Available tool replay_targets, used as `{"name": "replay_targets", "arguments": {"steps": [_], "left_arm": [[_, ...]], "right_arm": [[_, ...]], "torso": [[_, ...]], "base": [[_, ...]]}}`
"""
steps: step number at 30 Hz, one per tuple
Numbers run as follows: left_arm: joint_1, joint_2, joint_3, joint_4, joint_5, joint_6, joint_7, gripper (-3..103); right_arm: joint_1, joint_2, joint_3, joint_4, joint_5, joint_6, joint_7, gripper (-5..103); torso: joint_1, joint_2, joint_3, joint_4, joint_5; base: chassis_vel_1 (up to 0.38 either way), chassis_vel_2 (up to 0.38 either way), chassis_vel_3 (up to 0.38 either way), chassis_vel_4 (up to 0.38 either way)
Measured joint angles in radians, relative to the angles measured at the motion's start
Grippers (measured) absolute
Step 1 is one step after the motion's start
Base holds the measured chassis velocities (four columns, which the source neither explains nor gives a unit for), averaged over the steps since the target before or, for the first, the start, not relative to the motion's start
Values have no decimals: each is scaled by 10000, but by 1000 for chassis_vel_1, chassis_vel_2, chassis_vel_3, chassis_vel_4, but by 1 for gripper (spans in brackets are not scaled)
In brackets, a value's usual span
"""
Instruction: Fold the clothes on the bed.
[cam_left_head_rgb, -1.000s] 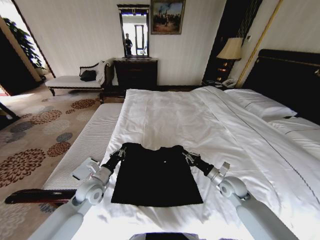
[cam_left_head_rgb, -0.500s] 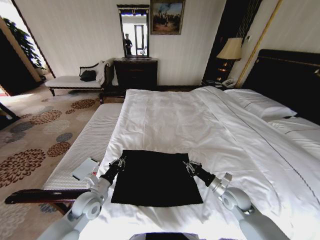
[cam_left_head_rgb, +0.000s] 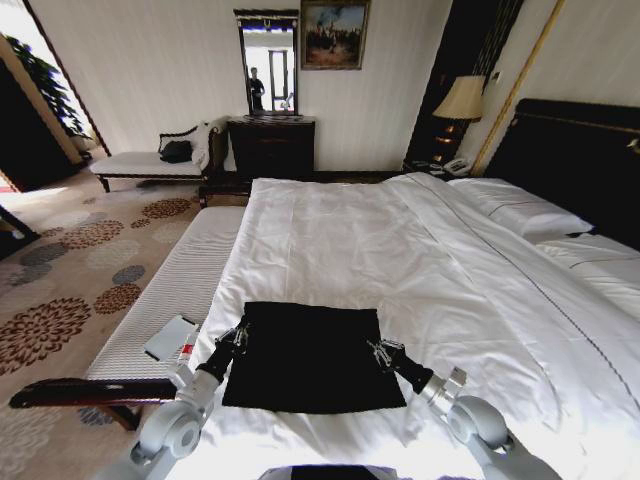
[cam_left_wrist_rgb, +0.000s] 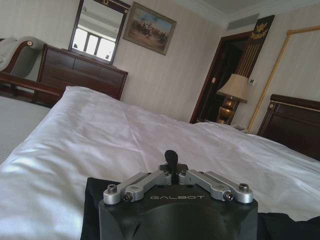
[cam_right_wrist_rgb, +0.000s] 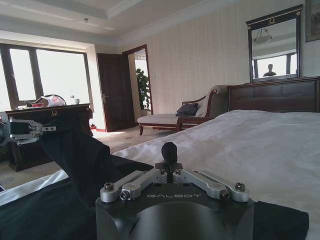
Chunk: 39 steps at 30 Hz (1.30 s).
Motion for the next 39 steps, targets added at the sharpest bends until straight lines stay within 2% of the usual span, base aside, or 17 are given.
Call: {"name": "replay_targets", "arguments": {"steps": [14,23,32,39], "left_arm": [[773,92,69,-166,455,-135,172,1],[824,25,31,78,495,-194,209,1],[761,-378,313,293,776,-237,180,1],[724,-409,460,167,845,-244,143,1]], "right_arm": [[-576,132,145,-1,-135,344,-287,0],[-560,236,9,-476,-231,583,-373,0],[-409,205,-35,-966,-226,767,-440,0],[-453,116,160,-761,-59,782,-457,0]], "torso": [[-1,1,0,1,-1],[0,1,0,0,0],[0,1,0,0,1],[0,0,0,1,0]], "base": [[0,0,0,0],[0,0,0,0],[0,0,0,0],[0,0,0,0]]}}
